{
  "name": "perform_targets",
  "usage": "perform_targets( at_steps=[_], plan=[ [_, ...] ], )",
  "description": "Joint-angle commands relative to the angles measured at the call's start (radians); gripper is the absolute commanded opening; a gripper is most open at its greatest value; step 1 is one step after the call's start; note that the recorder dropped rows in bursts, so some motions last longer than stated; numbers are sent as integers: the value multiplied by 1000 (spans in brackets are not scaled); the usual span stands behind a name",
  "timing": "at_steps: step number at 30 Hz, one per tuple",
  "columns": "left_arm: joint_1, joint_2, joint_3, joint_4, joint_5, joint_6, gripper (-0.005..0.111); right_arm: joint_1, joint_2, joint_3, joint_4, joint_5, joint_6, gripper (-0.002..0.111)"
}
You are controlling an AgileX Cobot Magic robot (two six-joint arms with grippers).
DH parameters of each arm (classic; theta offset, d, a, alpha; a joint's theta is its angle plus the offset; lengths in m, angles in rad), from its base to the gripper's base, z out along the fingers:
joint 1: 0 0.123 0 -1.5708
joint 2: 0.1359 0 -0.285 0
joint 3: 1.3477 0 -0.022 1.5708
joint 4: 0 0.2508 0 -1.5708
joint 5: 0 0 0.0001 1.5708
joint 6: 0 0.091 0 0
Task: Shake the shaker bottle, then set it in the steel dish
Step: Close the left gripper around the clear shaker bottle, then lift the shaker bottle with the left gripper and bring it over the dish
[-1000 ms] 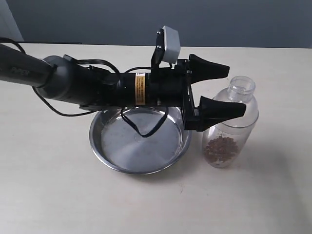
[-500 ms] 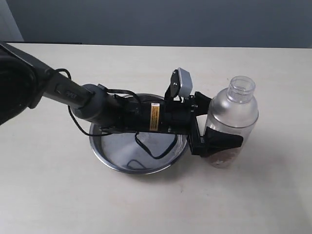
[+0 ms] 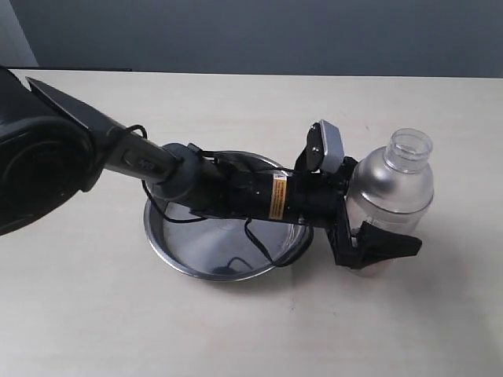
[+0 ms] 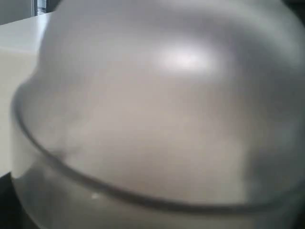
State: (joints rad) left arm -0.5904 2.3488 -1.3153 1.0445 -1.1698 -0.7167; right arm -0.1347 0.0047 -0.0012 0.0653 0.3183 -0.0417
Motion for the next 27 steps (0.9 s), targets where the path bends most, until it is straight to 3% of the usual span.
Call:
perform_targets(
  at_steps=[1,3,5,14,21,27],
  plan=[
    [-12,1,-13,-3,19,2,103,-3,-5,1,0,-13,-2,-1],
    [-12,1,-13,-13,31,-4,99,-3,-5,1,0,-13,-2,-1],
    [-12,1,-13,-35,65,-7,88,-3,-5,1,0,-13,-2,-1],
    [-12,1,-13,-31,81,-7,0,-3,-5,1,0,-13,-2,-1],
    [-12,1,-13,-71,97,-28,1,-3,-5,1,0,-13,-2,-1],
    [-10,-11,-13,-124,-31,-74,1,-3,-5,1,0,-13,-2,-1]
  ],
)
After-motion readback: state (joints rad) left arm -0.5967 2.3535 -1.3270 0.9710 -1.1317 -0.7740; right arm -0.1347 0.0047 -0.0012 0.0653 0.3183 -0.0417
